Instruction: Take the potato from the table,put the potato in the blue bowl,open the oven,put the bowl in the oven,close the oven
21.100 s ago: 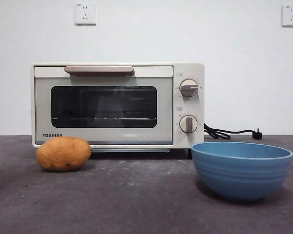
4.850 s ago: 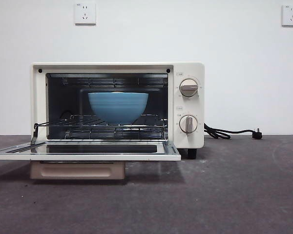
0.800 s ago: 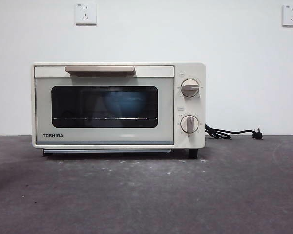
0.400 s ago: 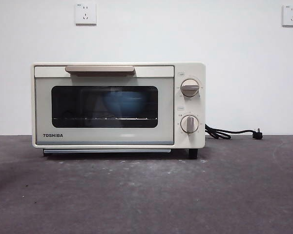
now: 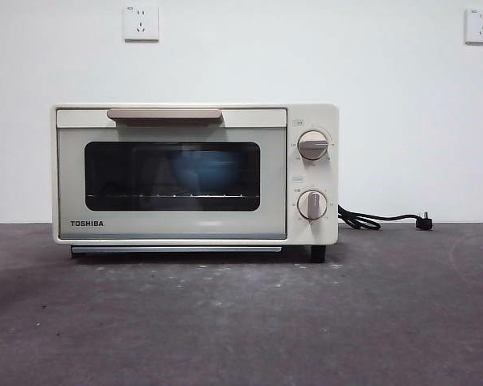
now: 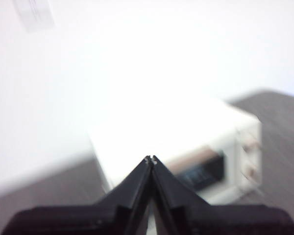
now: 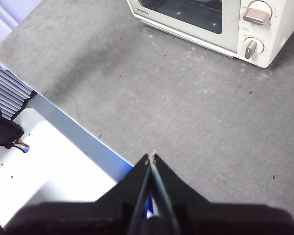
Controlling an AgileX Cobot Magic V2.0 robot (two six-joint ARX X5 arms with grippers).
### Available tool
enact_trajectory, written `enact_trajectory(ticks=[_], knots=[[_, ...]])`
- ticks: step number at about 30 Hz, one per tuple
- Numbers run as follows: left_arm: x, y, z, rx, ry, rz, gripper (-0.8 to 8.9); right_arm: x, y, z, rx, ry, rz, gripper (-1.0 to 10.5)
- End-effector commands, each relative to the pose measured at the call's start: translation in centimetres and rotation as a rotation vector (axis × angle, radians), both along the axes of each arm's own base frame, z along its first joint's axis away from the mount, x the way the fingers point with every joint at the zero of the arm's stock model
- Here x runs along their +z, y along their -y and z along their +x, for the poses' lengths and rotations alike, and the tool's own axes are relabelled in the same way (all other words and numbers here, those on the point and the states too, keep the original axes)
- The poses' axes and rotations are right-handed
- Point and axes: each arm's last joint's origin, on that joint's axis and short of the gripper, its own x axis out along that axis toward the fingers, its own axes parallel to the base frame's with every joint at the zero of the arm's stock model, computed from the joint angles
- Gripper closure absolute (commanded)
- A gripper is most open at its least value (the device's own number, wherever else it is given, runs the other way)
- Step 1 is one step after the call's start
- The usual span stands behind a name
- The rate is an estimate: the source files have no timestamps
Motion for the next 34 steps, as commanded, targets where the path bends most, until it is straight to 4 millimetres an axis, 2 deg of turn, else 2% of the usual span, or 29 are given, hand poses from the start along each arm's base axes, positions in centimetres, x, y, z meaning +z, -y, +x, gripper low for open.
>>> enact_trajectory(ticks=[1, 6, 10, 16, 23, 34], knots=[[-1.5, -0.3, 0.6, 0.090, 0.137, 0.052, 8.18, 0.1, 0.0, -0.1, -0.001, 0.005, 0.005, 9.4], [-6.5, -0.6, 2.1, 0.165, 0.186, 0.046, 8.18, 0.1, 0.0, -0.1, 0.000, 0.005, 0.005, 9.4], [-11.0, -0.7, 3.4, 0.166, 0.107, 0.049, 8.18, 0.1, 0.0, 0.0, -0.001, 0.005, 0.005, 9.4], [-16.1, -0.8, 4.4, 0.187, 0.026, 0.050, 8.18, 0.1, 0.0, 0.0, -0.001, 0.005, 0.006, 9.4], [-19.9, -1.0, 4.5, 0.269, 0.027, 0.046, 8.18, 0.1, 0.0, 0.0, -0.002, 0.005, 0.005, 9.4], [-22.9, -1.0, 4.9, 0.264, -0.140, 0.012, 8.18, 0.1, 0.0, 0.0, -0.001, 0.005, 0.005, 9.4]])
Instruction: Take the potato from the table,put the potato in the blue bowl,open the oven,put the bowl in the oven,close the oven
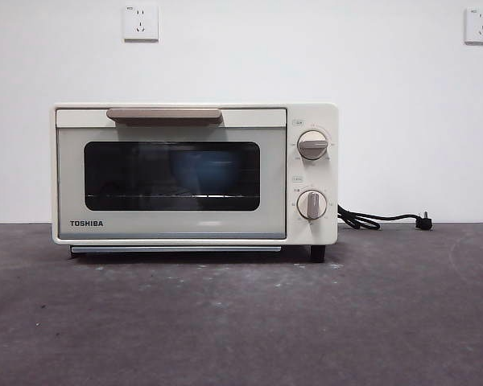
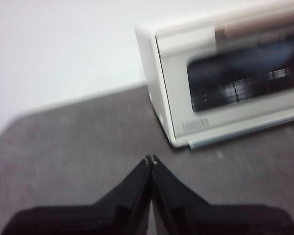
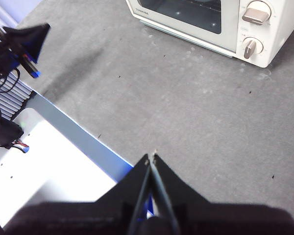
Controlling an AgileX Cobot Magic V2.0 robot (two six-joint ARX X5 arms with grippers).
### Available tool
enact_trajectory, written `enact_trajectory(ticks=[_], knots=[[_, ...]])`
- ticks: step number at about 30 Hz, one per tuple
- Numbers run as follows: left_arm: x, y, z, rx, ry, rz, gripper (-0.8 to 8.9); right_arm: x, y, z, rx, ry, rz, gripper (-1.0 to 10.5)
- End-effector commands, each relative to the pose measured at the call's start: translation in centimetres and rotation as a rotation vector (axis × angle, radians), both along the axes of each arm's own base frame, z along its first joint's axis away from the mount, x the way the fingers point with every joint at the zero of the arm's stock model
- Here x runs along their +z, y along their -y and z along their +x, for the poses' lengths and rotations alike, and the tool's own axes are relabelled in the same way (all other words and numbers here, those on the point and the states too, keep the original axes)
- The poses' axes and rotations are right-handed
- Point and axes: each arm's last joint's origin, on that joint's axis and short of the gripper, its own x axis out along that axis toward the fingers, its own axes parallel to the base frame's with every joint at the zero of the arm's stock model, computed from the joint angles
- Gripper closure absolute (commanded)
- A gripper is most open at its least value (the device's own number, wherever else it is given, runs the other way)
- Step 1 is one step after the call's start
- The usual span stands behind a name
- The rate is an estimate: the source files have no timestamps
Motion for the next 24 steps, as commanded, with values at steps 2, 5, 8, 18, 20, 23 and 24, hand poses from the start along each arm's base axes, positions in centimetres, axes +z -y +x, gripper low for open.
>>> enact_trajectory(ticks=[2, 5, 8, 18, 20, 23, 24], knots=[[-0.61, -0.02, 0.03, 0.003, -0.033, -0.018, 8.18, 0.06, 0.02, -0.05, 0.000, 0.005, 0.006, 9.4], [-0.95, -0.01, -0.02, 0.007, -0.072, -0.049, 8.18, 0.06, 0.02, -0.05, 0.000, 0.005, 0.006, 9.4], [-1.07, -0.01, -0.03, 0.008, -0.089, -0.062, 8.18, 0.06, 0.02, -0.05, 0.000, 0.005, 0.006, 9.4], [-1.08, -0.02, -0.03, 0.011, -0.090, -0.062, 8.18, 0.06, 0.02, -0.05, -0.001, 0.005, 0.005, 9.4], [-1.08, -0.02, -0.03, 0.011, -0.090, -0.062, 8.18, 0.06, 0.02, -0.05, -0.001, 0.005, 0.005, 9.4], [-1.08, -0.02, -0.03, 0.011, -0.090, -0.061, 8.18, 0.06, 0.02, -0.05, -0.001, 0.005, 0.005, 9.4], [-1.08, -0.02, -0.03, 0.011, -0.090, -0.061, 8.18, 0.06, 0.02, -0.05, -0.001, 0.005, 0.005, 9.4]])
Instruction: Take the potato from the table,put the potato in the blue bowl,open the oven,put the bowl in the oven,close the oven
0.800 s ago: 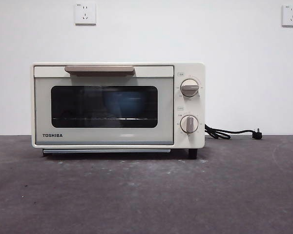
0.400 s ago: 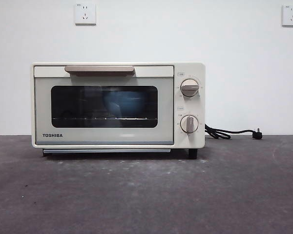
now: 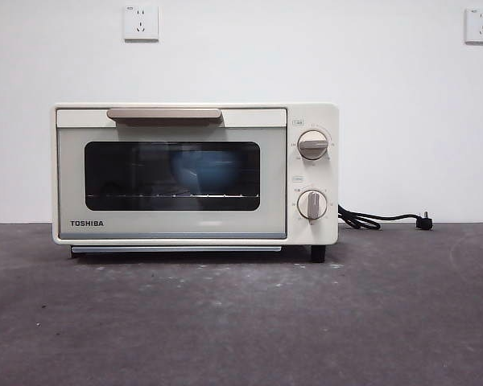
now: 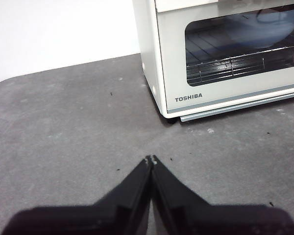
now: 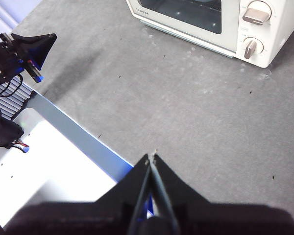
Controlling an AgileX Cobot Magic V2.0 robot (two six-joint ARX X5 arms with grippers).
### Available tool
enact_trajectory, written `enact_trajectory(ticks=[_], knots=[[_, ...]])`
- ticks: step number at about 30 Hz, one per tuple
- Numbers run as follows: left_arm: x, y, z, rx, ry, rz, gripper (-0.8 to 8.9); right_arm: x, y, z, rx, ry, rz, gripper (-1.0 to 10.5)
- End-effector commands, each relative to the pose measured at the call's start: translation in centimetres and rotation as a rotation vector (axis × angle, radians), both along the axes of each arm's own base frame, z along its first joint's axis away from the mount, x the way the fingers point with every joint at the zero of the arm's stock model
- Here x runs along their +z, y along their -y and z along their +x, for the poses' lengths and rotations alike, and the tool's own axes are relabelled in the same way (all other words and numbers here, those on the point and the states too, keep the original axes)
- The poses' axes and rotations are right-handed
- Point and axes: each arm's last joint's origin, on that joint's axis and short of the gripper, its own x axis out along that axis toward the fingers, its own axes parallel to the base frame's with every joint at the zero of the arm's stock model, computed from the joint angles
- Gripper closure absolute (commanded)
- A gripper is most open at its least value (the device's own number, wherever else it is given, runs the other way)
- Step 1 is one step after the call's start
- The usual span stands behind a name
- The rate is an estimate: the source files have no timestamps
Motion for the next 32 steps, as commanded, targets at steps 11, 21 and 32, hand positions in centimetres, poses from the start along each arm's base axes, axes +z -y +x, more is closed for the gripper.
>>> enact_trajectory(ticks=[11, 21, 32], knots=[[-0.4, 0.0, 0.0, 0.005, -0.010, -0.009, 8.18, 0.7, 3.0, -1.3, -0.150, 0.309, 0.038, 9.4], [-0.4, 0.0, 0.0, 0.005, -0.009, -0.009, 8.18, -5.6, 4.8, -0.9, -0.386, 0.693, 0.108, 9.4], [-0.4, 0.0, 0.0, 0.005, -0.010, -0.009, 8.18, -17.7, 4.7, 1.6, -0.470, 0.772, 0.248, 9.4]])
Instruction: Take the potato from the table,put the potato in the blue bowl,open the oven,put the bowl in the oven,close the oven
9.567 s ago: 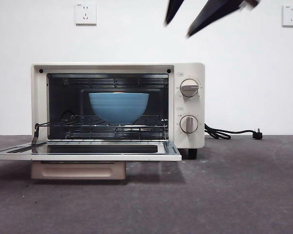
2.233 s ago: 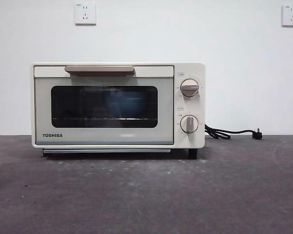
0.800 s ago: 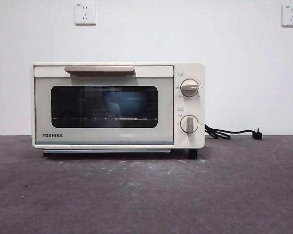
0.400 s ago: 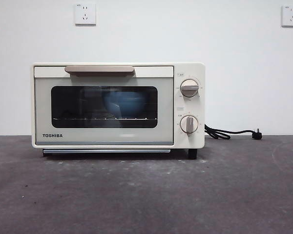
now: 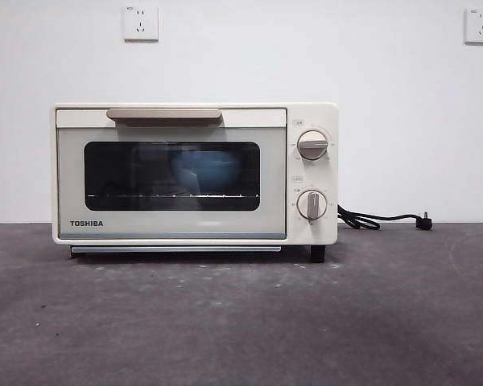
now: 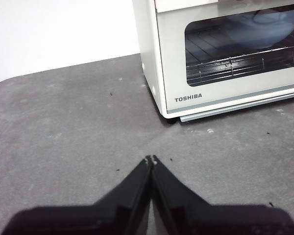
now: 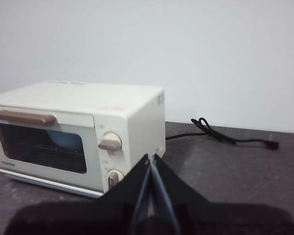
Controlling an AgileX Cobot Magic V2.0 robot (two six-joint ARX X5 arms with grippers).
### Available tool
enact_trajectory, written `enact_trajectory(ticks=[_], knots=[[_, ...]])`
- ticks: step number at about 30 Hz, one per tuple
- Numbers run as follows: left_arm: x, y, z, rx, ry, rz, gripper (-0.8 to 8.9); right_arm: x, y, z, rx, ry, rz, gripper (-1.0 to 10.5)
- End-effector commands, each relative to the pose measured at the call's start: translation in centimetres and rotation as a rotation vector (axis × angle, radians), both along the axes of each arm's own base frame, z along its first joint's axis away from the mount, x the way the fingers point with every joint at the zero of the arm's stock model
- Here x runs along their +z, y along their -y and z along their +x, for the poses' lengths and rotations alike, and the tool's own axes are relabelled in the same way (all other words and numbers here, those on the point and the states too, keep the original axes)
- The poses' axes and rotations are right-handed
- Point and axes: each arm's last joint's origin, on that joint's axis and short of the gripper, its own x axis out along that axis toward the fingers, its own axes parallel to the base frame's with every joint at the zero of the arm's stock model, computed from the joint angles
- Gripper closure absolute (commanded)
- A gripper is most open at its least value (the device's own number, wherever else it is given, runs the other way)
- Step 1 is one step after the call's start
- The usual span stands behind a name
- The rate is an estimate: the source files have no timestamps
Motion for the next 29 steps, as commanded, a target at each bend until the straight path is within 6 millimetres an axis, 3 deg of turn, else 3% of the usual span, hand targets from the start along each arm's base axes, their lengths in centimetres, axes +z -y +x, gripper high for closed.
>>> enact_trajectory(ticks=[1, 7, 15, 29], knots=[[-0.4, 0.0, 0.0, 0.005, -0.010, -0.009, 8.18, -2.9, 0.0, 0.4, -0.004, -0.007, 0.065, 9.4], [-0.4, 0.0, 0.0, 0.005, -0.010, -0.009, 8.18, -6.6, 0.1, 0.8, -0.059, -0.064, 0.113, 9.4], [-0.4, 0.0, 0.0, 0.005, -0.010, -0.009, 8.18, -8.9, 0.1, 1.0, -0.071, -0.206, 0.091, 9.4], [-0.4, 0.0, 0.0, 0.005, -0.010, -0.009, 8.18, -9.4, 0.1, 1.0, -0.072, -0.270, 0.117, 9.4]])
